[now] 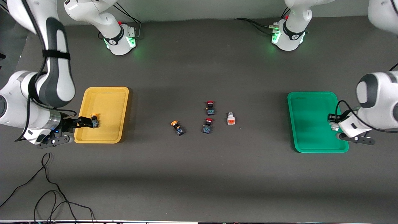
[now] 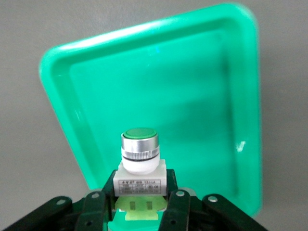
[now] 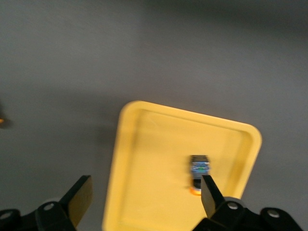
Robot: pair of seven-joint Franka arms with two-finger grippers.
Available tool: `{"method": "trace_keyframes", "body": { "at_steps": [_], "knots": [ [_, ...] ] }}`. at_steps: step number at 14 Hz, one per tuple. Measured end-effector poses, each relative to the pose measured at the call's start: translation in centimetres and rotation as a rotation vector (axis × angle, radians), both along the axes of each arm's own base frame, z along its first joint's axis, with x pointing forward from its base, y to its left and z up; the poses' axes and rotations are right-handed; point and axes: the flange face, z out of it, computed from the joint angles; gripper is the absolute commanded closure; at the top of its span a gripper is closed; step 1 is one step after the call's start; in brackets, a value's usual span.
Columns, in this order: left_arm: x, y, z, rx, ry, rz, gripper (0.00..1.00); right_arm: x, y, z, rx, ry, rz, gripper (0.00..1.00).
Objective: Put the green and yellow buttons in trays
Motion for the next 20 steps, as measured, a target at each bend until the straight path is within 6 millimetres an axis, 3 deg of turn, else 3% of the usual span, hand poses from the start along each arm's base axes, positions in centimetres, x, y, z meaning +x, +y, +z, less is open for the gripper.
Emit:
{"method": "trace_keyframes", "body": {
  "at_steps": [2, 6, 8, 9, 10, 11, 12, 15, 17, 19, 20],
  "knots": [
    [-1.4, 1.3, -3.5, -0.011, -0.017, -0.016, 1.0, -0.5, 7.2, 0.2, -0.025, 0.003, -0.026, 0.0],
    [-3.1, 4.6, -6.4, -0.028, -0.042, -0.012, 1.0, -2.4, 21.1, -2.0, -0.059, -0.004, 0.009, 0.0],
    [-3.6, 5.4, -7.8, -0.034, -0.051, -0.004, 1.0, -3.0, 26.8, -3.2, -0.013, -0.014, 0.047, 0.0],
    [-3.6, 5.6, -8.4, -0.036, -0.051, 0.0, 1.0, -3.0, 28.6, -4.0, -0.003, -0.017, 0.063, 0.0],
    [-3.8, 5.7, -8.9, -0.038, -0.045, 0.003, 0.96, -2.8, 29.8, -4.7, -0.004, -0.021, 0.075, 0.0],
    [-3.9, 5.8, -9.2, -0.04, -0.039, 0.005, 0.33, -2.7, 30.7, -5.4, -0.003, -0.027, 0.086, 0.0],
    [-4.0, 5.8, -9.5, -0.042, -0.035, 0.006, 0.01, -2.7, 31.6, -6.1, 0.003, -0.042, 0.098, 0.0],
    [-4.1, 6.2, -9.8, -0.044, -0.031, 0.014, 0.0, -3.2, 34.3, -8.9, 0.019, -0.085, 0.134, 0.0],
    [-3.9, 6.2, -9.3, -0.044, -0.031, 0.014, 0.0, -3.6, 35.4, -12.8, 0.011, -0.129, 0.149, 0.0],
    [-3.5, 5.2, -7.4, -0.054, 0.001, 0.009, 0.0, -4.3, 35.6, -17.3, -0.008, -0.173, 0.157, 0.0],
    [-3.0, 4.2, -5.4, -0.07, 0.023, 0.008, 0.0, -4.9, 35.5, -19.4, -0.016, -0.19, 0.16, 0.0]
  ]
}}
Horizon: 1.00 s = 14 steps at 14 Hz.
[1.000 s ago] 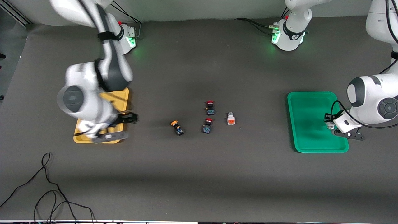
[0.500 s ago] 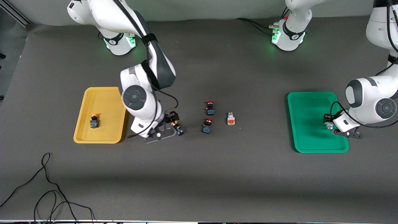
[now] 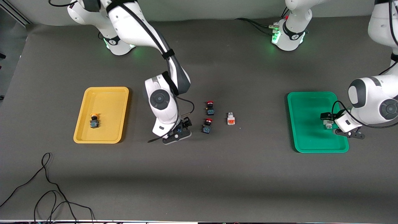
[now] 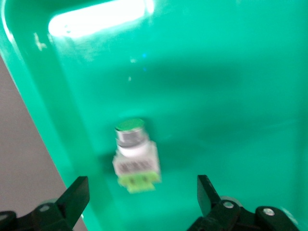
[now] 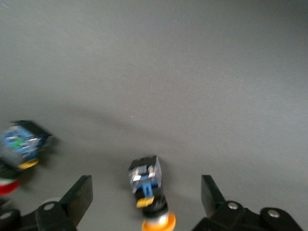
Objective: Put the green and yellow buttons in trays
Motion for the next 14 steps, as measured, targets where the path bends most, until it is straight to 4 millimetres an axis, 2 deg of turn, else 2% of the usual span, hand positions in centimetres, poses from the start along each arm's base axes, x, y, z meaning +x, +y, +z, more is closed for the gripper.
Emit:
{"method": "trace_keyframes", "body": {
  "at_steps": [1, 2, 3, 5, 6, 8, 11, 13, 14],
  "knots": [
    [0.7, -1.4, 2.4, -0.024, 0.022, 0.001, 0.0, -0.7, 0.0, -1.6, -0.002, -0.01, 0.003, 0.0],
    [1.3, -2.8, 5.0, -0.054, 0.038, 0.004, 0.0, -1.3, 0.0, -2.8, -0.001, -0.017, 0.007, 0.09],
    [2.0, -4.1, 7.4, -0.086, 0.048, 0.01, 0.0, -1.7, -0.1, -3.5, -0.002, -0.022, 0.009, 0.24],
    [3.0, -6.9, 10.8, -0.118, 0.055, 0.035, 0.0, -1.9, -0.3, -3.8, -0.003, -0.023, 0.007, 0.64],
    [3.4, -8.7, 11.6, -0.114, 0.059, 0.06, 0.0, -1.9, -0.3, -3.8, -0.001, -0.023, 0.006, 0.73],
    [3.5, -13.9, 11.7, -0.093, 0.069, 0.118, 0.0, -1.9, -0.2, -3.5, 0.006, -0.025, -0.002, 0.75],
    [3.0, -24.2, 10.6, -0.047, 0.055, 0.198, 0.0, -1.7, 0.0, -1.9, 0.027, -0.027, -0.023, 0.76],
    [1.9, -31.6, 8.6, -0.028, 0.035, 0.238, 0.0, -1.3, -0.2, 0.9, 0.039, 0.007, -0.048, 0.77],
    [1.4, -34.0, 7.3, -0.027, 0.029, 0.246, 0.0, -1.0, -0.5, 2.9, 0.047, 0.027, -0.068, 0.77]
  ]
}}
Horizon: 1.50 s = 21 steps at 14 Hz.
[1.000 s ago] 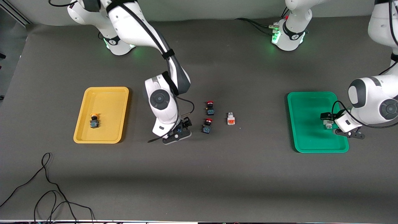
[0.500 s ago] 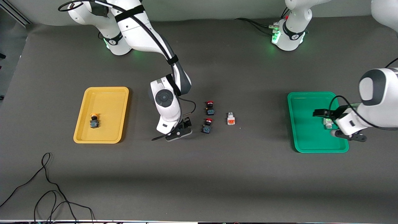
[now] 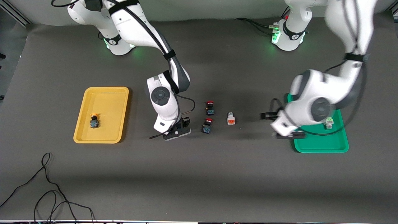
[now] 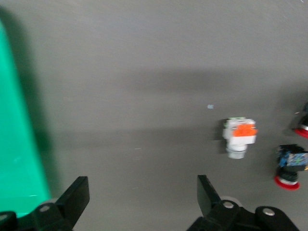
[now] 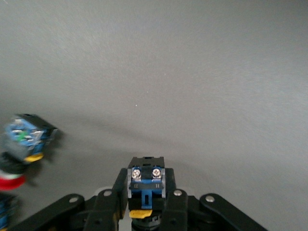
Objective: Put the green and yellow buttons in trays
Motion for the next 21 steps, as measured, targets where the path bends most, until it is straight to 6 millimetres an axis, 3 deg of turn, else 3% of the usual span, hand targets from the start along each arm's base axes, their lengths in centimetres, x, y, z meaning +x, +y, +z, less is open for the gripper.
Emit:
{"method": "trace_keyframes", "body": {
  "at_steps": [2, 4, 7, 10, 13, 15, 16, 17, 19, 20, 21],
  "knots": [
    [-0.7, -3.7, -3.3, -0.014, -0.025, 0.008, 0.0, 0.8, -1.0, 4.9, 0.012, 0.046, -0.032, 0.77],
    [-1.3, -6.3, -7.0, -0.033, -0.048, 0.037, 0.0, 1.9, -3.6, 10.3, 0.02, 0.083, -0.069, 0.77],
    [-1.9, -8.2, -10.8, -0.047, -0.059, 0.073, 0.0, 3.3, -11.0, 16.1, 0.006, 0.138, -0.162, 0.77],
    [-2.3, -9.2, -11.5, -0.049, -0.064, 0.09, 0.0, 4.6, -19.9, 18.3, -0.051, 0.156, -0.189, 0.77],
    [-2.6, -9.9, -11.4, -0.045, -0.064, 0.106, 0.0, 4.2, -28.9, 16.9, -0.066, 0.196, -0.174, 0.77],
    [-3.4, -11.2, -11.5, -0.04, -0.06, 0.114, 0.0, 3.4, -33.3, 14.1, -0.07, 0.19, -0.168, 0.77],
    [-3.8, -11.8, -11.6, -0.036, -0.061, 0.11, 0.01, 2.7, -34.8, 11.8, -0.063, 0.173, -0.175, 0.77],
    [-4.1, -12.3, -11.7, -0.029, -0.062, 0.104, 0.12, 1.6, -35.8, 9.1, -0.048, 0.155, -0.184, 0.77],
    [-4.4, -12.4, -12.4, -0.006, -0.073, 0.085, 0.7, -1.1, -37.1, 4.1, -0.025, 0.122, -0.194, 0.77],
    [-4.3, -12.3, -12.9, 0.003, -0.08, 0.078, 0.92, -2.3, -37.5, 2.3, -0.02, 0.113, -0.197, 0.77],
    [-4.2, -12.1, -13.2, 0.006, -0.084, 0.076, 1.0, -3.1, -37.5, 1.0, -0.014, 0.113, -0.197, 0.77]
  ]
}}
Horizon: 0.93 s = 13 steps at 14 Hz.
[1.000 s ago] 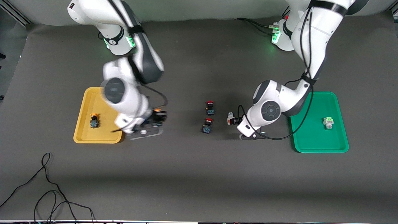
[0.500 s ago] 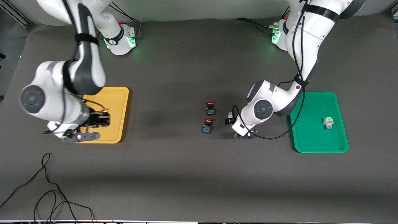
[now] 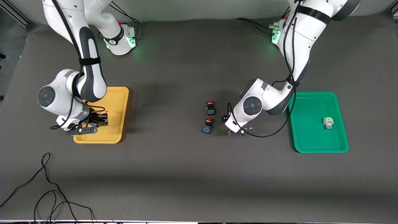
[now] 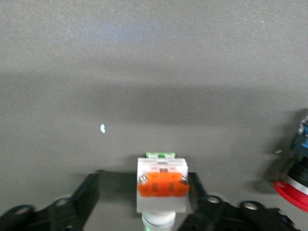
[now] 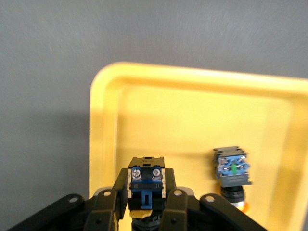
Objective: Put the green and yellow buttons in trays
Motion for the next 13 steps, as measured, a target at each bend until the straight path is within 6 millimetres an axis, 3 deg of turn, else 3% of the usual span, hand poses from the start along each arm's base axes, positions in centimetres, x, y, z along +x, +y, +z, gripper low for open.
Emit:
{"method": "trace_keyframes", "body": {
  "at_steps": [1, 2, 3, 4, 5, 7, 8, 10, 13],
  "knots": [
    [0.1, 0.2, -0.1, 0.003, -0.002, 0.007, 1.0, -0.4, 0.2, -0.9, 0.006, 0.005, 0.0, 0.76],
    [0.2, 0.3, 0.0, 0.008, -0.003, 0.028, 1.0, -0.5, 0.4, -1.4, 0.004, 0.006, -0.001, 0.67],
    [0.4, 0.3, 0.2, 0.012, -0.006, 0.05, 1.0, -0.5, 0.5, -1.6, 0.0, 0.006, -0.003, 0.31],
    [0.4, 0.2, 0.4, 0.014, -0.009, 0.062, 1.0, -0.5, 0.6, -1.7, -0.001, 0.006, -0.004, 0.1],
    [0.5, 0.3, 0.4, 0.018, -0.011, 0.067, 1.0, -0.5, 0.6, -1.7, 0.001, 0.006, -0.005, 0.02],
    [1.1, 0.7, 1.3, 0.041, -0.003, 0.066, 1.0, -0.2, 0.9, -1.4, 0.015, 0.013, -0.006, 0.0],
    [1.7, 1.3, 2.7, 0.063, 0.016, 0.065, 1.0, 0.1, 1.3, -0.9, 0.029, 0.02, -0.005, 0.0],
    [3.2, 2.6, 7.7, 0.114, 0.061, 0.064, 1.0, 1.2, 1.9, 0.8, 0.063, 0.034, -0.001, 0.0],
    [4.8, 5.8, 16.9, 0.165, 0.1, 0.034, 1.0, 2.7, 1.4, 3.2, 0.073, 0.021, -0.001, 0.0]
  ]
}}
